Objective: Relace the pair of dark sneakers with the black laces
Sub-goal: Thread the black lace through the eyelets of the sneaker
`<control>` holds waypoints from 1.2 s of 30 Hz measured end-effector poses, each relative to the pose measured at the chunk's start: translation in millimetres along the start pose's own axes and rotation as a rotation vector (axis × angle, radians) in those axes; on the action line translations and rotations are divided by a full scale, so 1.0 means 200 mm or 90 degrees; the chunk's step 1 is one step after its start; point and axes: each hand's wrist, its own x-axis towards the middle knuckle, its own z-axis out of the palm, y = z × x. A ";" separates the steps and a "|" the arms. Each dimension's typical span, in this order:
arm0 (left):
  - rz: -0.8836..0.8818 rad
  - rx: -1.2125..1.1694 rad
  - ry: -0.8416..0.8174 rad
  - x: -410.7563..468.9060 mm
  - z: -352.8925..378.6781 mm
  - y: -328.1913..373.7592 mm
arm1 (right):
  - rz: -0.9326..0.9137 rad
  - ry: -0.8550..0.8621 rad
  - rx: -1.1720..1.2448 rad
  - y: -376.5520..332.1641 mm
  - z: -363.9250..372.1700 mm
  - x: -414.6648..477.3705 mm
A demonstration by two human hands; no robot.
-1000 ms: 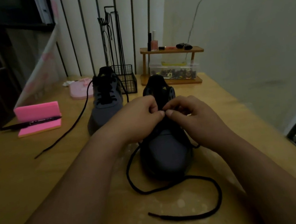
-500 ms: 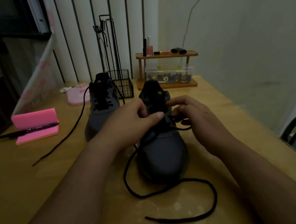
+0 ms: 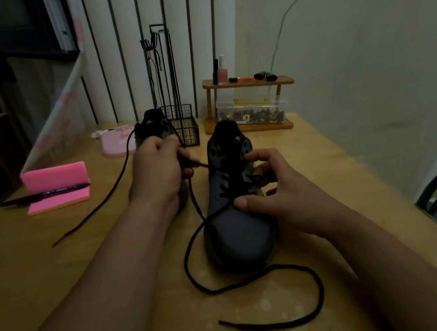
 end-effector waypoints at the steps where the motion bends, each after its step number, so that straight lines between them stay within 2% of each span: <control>1: 0.037 0.094 -0.015 -0.01 -0.01 -0.01 | -0.002 0.003 -0.003 0.00 0.00 0.00; 4: 0.169 0.347 -0.154 -0.06 0.02 -0.01 | -0.007 0.013 -0.002 0.00 0.00 -0.01; 6: 0.187 0.453 -0.247 -0.08 0.03 0.00 | -0.012 0.012 -0.003 0.01 0.00 -0.01; 9: 0.181 0.584 -0.322 -0.06 -0.01 0.01 | -0.019 0.014 -0.011 0.01 0.00 -0.01; 12: 0.233 0.552 -0.333 -0.05 -0.01 0.00 | -0.018 0.009 0.001 0.01 0.00 0.00; 15: 0.364 0.504 -0.179 -0.04 0.02 -0.02 | -0.015 0.003 0.014 0.01 0.00 0.00; 18: 0.415 0.452 -0.046 -0.02 0.02 -0.04 | -0.010 -0.002 0.019 0.01 0.00 0.00; 26: 0.450 0.432 0.024 -0.01 0.01 -0.07 | -0.003 -0.007 0.022 -0.01 -0.01 -0.01; 29: 0.431 0.422 -0.020 -0.01 0.00 -0.06 | 0.001 0.007 0.015 0.00 -0.01 -0.02; 33: 0.455 0.432 -0.146 -0.07 0.02 0.01 | -0.089 0.170 -0.011 -0.08 -0.02 0.01; 34: 0.459 0.438 -0.168 -0.09 0.03 0.03 | -0.118 0.175 -0.035 -0.13 -0.03 0.03; 36: 0.437 0.445 -0.195 -0.12 0.05 0.05 | -0.148 0.118 -0.057 -0.20 -0.04 0.07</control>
